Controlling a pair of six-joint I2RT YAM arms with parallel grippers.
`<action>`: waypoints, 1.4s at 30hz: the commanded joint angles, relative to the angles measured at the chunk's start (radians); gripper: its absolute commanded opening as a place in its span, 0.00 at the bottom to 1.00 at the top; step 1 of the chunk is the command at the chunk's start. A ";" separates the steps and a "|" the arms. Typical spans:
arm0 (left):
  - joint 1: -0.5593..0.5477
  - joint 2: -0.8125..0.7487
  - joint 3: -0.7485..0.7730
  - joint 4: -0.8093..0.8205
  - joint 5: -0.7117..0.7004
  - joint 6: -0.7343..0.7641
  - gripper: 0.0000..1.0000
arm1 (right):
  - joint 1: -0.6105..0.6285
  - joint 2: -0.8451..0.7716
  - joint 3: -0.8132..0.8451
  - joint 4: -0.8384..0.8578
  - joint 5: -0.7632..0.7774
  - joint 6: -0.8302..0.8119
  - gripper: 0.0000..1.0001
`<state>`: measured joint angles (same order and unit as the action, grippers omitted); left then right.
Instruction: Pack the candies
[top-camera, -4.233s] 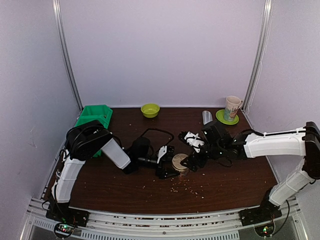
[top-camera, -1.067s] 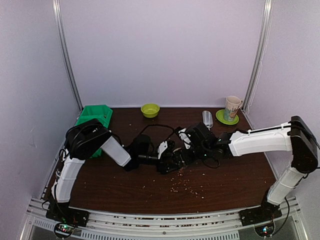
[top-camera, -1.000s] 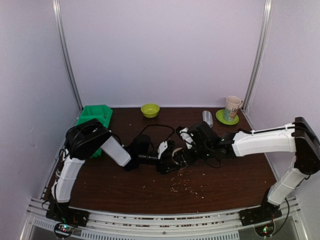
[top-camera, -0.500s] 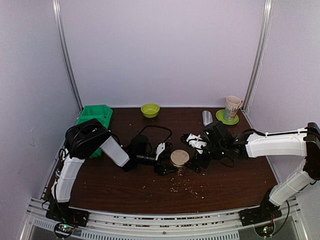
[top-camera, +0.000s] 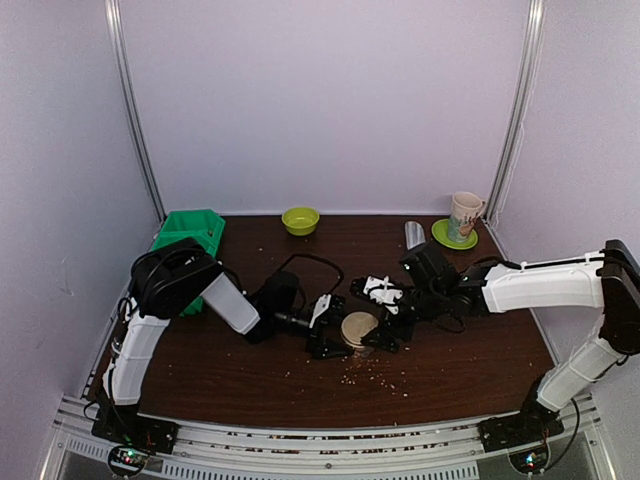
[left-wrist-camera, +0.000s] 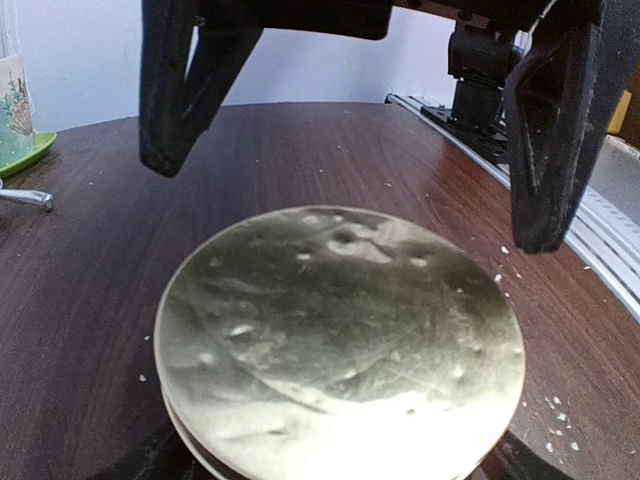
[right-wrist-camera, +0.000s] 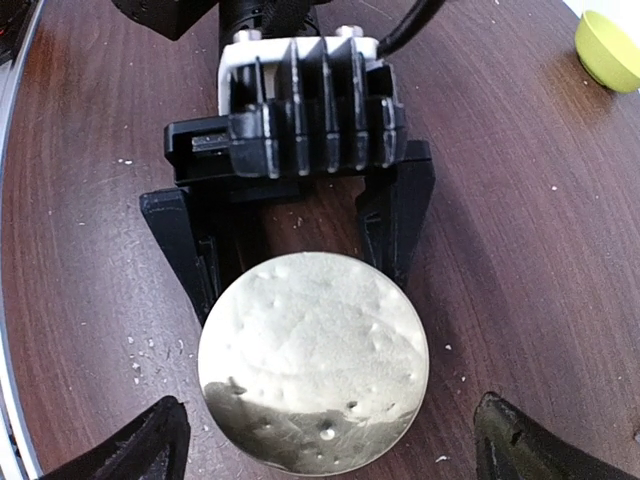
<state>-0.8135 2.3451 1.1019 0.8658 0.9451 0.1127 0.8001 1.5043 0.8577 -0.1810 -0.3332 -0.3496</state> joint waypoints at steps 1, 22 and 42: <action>-0.026 0.060 -0.030 -0.213 0.052 0.031 0.81 | 0.004 0.014 0.024 0.010 -0.053 -0.045 1.00; -0.030 0.067 -0.013 -0.243 0.052 0.042 0.81 | 0.039 0.138 0.111 -0.033 -0.026 -0.059 0.95; -0.030 0.073 0.000 -0.260 0.026 0.036 0.81 | 0.044 0.123 0.069 -0.037 -0.039 -0.028 1.00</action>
<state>-0.8219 2.3451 1.1286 0.7937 0.9993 0.1661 0.8364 1.6310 0.9524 -0.2001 -0.3809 -0.3855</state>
